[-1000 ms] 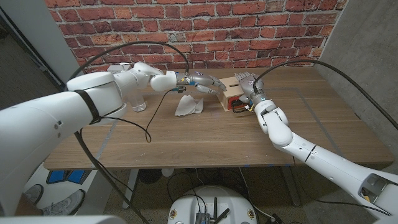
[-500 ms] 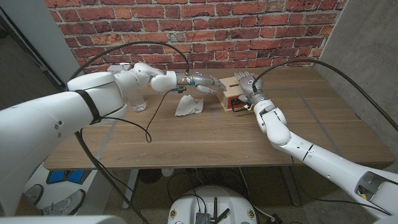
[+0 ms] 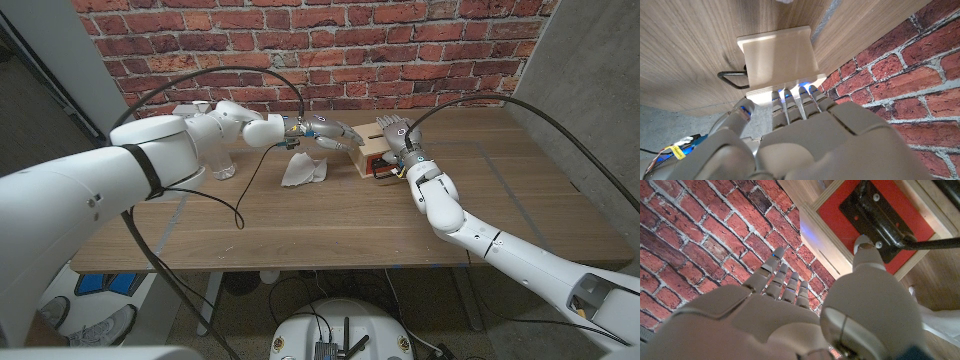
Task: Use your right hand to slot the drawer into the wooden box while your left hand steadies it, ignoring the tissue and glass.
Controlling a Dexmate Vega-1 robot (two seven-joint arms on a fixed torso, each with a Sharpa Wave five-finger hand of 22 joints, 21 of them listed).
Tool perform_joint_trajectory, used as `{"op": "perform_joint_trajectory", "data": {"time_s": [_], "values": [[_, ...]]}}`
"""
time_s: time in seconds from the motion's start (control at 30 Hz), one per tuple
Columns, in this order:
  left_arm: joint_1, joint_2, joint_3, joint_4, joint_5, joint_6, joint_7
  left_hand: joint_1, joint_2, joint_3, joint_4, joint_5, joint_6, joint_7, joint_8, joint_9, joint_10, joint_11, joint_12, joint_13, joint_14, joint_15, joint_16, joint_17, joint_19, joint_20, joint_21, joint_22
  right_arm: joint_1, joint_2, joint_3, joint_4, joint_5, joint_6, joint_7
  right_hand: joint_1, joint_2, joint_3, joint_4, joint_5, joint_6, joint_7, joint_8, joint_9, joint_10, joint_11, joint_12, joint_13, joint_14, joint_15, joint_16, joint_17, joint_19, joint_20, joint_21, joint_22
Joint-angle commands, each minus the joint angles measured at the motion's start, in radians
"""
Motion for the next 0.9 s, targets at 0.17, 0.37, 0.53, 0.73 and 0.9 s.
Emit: {"op": "perform_joint_trajectory", "data": {"time_s": [0.17, 0.37, 0.53, 0.73, 0.9], "values": [[-0.006, -0.008, 0.016, 0.014, -0.011, 0.020, 0.001, -0.007, 0.071, 0.007, 0.005, -0.001, 0.008, 0.002, 0.005, 0.005, 0.008, -0.001, -0.001, 0.003, 0.006, -0.105, 0.000, 0.001, 0.007, -0.121, -0.002, 0.002, -0.004, -0.021, -0.004, -0.027, 0.003, -0.013, 0.017, -0.002, 0.005, 0.004, 0.000, 0.008, 0.007, -0.001, 0.004, 0.003, 0.007, -0.004, 0.001, 0.001, 0.012, 0.002, 0.003, -0.001, 0.011, -0.001, -0.007, 0.003], [-0.008, -0.012, 0.023, 0.017, -0.018, 0.027, 0.001, -0.007, 0.071, 0.008, 0.005, -0.001, 0.009, 0.002, 0.005, 0.005, 0.008, -0.001, -0.001, 0.003, 0.006, -0.105, 0.000, 0.001, 0.006, -0.121, -0.002, 0.002, -0.018, -0.044, 0.007, -0.065, -0.004, -0.008, 0.040, -0.003, 0.005, 0.004, -0.001, 0.009, 0.010, -0.002, 0.005, 0.003, 0.010, -0.002, 0.002, 0.001, 0.012, 0.001, 0.003, -0.002, 0.012, -0.001, -0.011, 0.003], [-0.009, -0.012, 0.027, 0.017, -0.021, 0.029, 0.004, -0.007, 0.071, 0.009, 0.005, -0.001, 0.009, 0.002, 0.005, 0.005, 0.008, 0.001, -0.002, 0.003, 0.006, -0.104, 0.000, 0.001, 0.007, -0.122, -0.002, 0.002, -0.033, -0.055, 0.020, -0.090, -0.011, -0.008, 0.053, -0.002, 0.005, 0.004, -0.003, 0.010, 0.010, -0.002, 0.004, 0.003, 0.010, -0.002, 0.002, 0.001, 0.012, 0.000, 0.002, -0.003, 0.014, -0.001, -0.014, 0.003], [-0.009, -0.011, 0.029, 0.016, -0.024, 0.028, 0.006, -0.007, 0.071, 0.009, 0.005, -0.001, 0.010, 0.003, 0.005, 0.005, 0.009, 0.000, -0.001, 0.003, 0.006, -0.104, 0.000, 0.001, 0.008, -0.122, -0.002, 0.002, -0.056, -0.068, 0.039, -0.123, -0.018, -0.008, 0.069, -0.003, 0.005, 0.004, -0.003, 0.011, 0.010, -0.002, 0.004, 0.003, 0.010, -0.002, 0.001, 0.001, 0.013, 0.000, 0.003, -0.003, 0.016, -0.002, -0.017, 0.003], [-0.008, -0.008, 0.028, 0.012, -0.024, 0.024, 0.011, -0.007, 0.071, 0.010, 0.004, -0.001, 0.010, 0.003, 0.005, 0.005, 0.010, 0.000, -0.001, 0.003, 0.006, -0.103, -0.001, 0.001, 0.008, -0.122, -0.002, 0.002, -0.081, -0.087, 0.058, -0.162, -0.021, -0.004, 0.092, -0.006, 0.006, 0.004, -0.002, 0.012, 0.011, -0.002, 0.003, 0.003, 0.010, -0.002, 0.001, 0.001, 0.013, -0.001, 0.003, -0.003, 0.018, -0.002, -0.020, 0.003]]}}
